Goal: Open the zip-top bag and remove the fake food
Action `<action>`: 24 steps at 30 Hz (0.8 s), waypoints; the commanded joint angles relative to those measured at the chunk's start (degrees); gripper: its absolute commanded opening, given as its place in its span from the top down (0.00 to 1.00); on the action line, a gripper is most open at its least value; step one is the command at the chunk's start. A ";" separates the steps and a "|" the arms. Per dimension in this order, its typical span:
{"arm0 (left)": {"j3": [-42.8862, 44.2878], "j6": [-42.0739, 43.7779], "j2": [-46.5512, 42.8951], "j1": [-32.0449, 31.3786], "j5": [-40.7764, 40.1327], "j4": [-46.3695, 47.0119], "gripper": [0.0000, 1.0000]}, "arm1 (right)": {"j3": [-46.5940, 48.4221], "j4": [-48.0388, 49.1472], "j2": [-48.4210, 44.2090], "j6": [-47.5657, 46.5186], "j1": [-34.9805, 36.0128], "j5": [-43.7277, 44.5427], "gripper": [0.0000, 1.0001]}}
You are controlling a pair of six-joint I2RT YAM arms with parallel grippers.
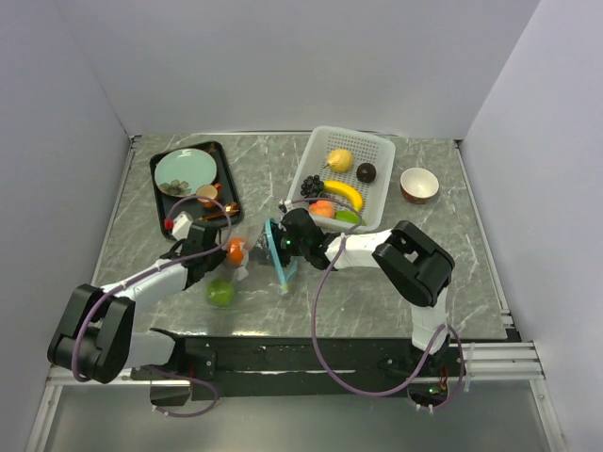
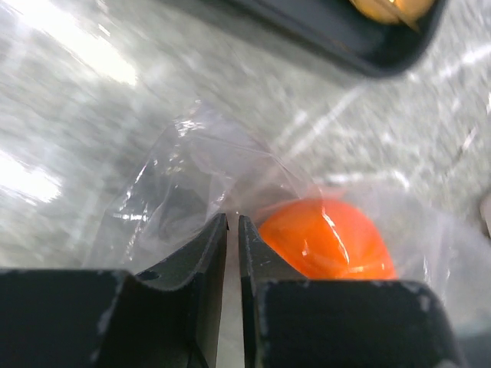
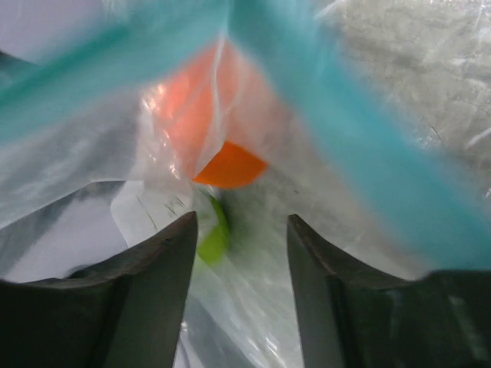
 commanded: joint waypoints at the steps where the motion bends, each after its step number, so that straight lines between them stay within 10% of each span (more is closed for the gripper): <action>1: -0.27 -1.93 -1.39 -2.31 -1.00 0.30 0.82 | 1.23 1.11 0.00 -0.26 0.51 1.60 0.34; 24: 6.23 -1.32 -3.87 -2.22 -0.13 -3.93 0.81 | 8.33 0.24 2.98 0.89 0.95 6.96 0.24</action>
